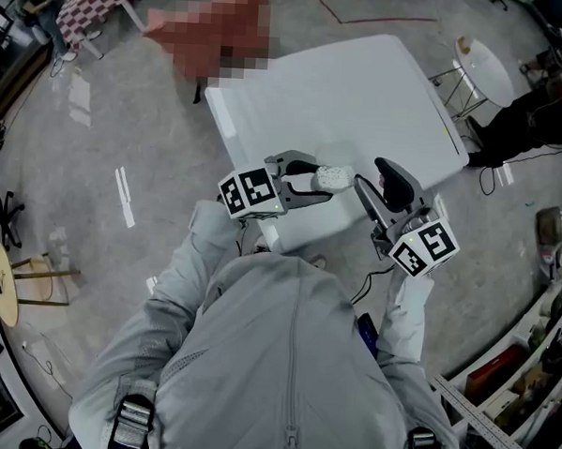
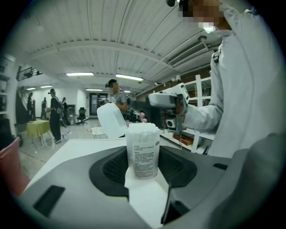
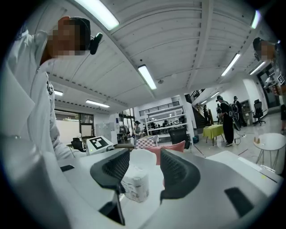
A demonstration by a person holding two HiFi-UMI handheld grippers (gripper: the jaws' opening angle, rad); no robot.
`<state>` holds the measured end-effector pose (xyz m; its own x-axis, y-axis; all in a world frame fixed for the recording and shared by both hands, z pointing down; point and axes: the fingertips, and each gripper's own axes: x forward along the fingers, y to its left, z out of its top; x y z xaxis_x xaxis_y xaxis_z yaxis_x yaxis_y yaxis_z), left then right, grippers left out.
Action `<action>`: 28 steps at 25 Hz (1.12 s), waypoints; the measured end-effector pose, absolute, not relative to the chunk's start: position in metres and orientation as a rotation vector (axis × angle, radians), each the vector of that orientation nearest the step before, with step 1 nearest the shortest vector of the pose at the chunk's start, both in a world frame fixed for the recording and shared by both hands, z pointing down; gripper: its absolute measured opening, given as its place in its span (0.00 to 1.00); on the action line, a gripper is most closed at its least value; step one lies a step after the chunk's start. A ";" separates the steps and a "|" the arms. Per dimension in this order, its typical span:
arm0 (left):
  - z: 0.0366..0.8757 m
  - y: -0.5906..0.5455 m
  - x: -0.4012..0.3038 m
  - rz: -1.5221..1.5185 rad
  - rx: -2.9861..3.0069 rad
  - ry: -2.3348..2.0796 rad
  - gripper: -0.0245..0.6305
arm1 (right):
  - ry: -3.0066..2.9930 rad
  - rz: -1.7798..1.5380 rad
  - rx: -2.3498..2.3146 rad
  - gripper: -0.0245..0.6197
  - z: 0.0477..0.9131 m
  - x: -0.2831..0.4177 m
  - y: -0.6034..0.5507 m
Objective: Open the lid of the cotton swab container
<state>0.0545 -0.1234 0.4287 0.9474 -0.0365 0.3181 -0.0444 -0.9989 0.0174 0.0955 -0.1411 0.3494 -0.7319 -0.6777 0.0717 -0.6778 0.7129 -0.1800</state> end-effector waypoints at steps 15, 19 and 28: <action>0.384 -0.204 0.006 0.441 2.973 -0.851 0.35 | -2.473 0.011 1.547 0.15 0.330 0.138 -0.160; 0.373 -0.207 0.000 0.442 2.988 -0.923 0.35 | -2.425 -0.031 1.588 0.14 0.322 0.145 -0.160; 0.352 -0.208 -0.017 0.543 3.041 -1.048 0.35 | -2.358 -0.105 1.625 0.10 0.304 0.149 -0.155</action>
